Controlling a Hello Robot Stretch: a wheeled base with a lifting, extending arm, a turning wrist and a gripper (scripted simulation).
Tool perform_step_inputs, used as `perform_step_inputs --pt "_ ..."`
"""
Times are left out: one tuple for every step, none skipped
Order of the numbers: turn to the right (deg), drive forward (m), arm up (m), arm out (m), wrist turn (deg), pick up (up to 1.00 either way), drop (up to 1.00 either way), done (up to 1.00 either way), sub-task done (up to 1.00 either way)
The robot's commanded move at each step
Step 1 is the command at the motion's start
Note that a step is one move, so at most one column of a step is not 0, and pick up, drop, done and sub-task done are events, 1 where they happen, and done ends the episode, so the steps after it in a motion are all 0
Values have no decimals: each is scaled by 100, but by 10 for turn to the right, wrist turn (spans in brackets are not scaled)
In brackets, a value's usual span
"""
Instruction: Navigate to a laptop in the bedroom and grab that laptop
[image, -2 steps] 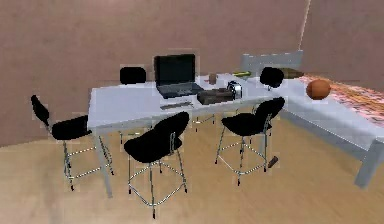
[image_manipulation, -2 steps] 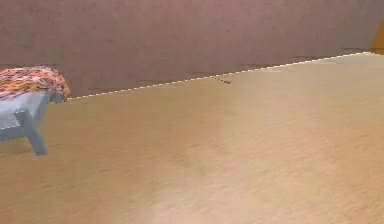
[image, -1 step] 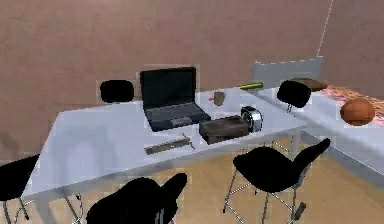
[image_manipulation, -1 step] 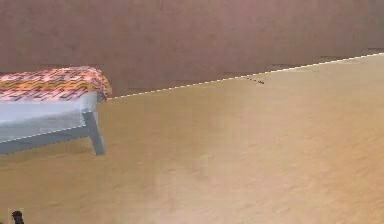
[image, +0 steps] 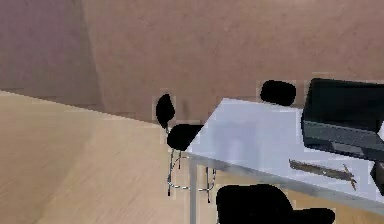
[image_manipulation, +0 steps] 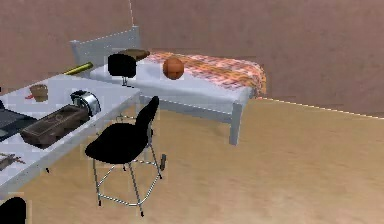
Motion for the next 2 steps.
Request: perform_step_inputs --pt "-450 0 0 0 0 0 0 0 0" --pt "450 0 0 0 0 0 0 0 0"
